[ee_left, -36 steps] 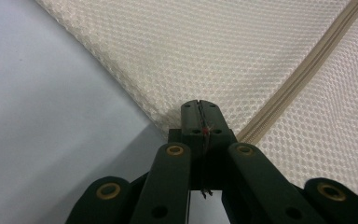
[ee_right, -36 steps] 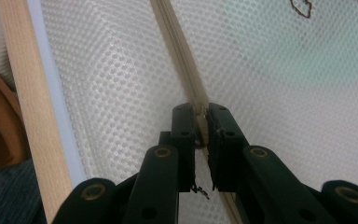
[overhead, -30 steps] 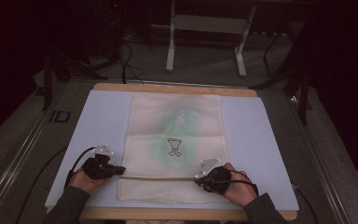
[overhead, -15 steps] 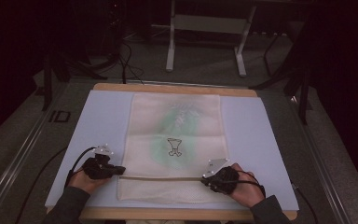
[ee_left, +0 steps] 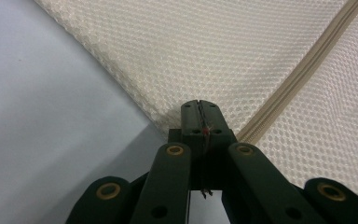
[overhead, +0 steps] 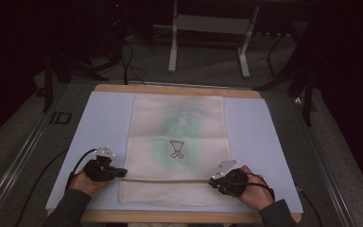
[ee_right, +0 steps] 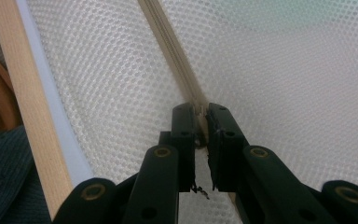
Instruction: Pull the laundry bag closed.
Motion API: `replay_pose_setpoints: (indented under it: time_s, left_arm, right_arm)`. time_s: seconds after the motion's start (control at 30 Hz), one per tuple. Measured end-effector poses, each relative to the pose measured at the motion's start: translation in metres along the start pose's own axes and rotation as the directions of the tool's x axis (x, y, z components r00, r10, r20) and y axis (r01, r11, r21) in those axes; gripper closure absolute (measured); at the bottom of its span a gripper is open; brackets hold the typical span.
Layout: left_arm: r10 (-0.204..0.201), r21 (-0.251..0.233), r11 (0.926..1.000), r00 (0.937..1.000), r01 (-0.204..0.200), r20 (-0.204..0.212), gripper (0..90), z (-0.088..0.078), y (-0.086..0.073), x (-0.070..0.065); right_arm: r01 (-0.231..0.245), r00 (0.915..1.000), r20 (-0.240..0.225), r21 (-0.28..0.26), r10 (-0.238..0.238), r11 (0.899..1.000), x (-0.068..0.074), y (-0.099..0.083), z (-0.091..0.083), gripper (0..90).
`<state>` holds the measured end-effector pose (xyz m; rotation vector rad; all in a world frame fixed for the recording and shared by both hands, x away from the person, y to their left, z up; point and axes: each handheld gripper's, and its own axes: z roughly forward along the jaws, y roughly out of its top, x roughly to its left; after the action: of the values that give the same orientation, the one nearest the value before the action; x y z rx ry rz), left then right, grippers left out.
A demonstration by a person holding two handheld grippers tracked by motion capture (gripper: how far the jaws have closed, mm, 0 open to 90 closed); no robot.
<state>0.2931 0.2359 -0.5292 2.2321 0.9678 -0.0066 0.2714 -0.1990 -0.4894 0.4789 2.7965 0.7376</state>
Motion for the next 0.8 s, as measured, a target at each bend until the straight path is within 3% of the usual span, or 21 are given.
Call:
replay_pose_setpoints:
  time_s: [0.43,0.8]
  left_arm:
    - [-0.001,0.0,1.0,1.0,0.001,0.0,90.0,0.0,0.0,0.0]
    - [-0.001,0.0,1.0,1.0,0.001,0.001,90.0,0.0,0.0,0.0]
  right_arm:
    - [-0.015,0.9998,-0.013,0.014,0.016,1.0,-0.008,-0.011,-0.004,82.0]
    - [-0.063,0.9979,-0.012,0.018,0.064,0.998,-0.018,-0.028,-0.01,82.0]
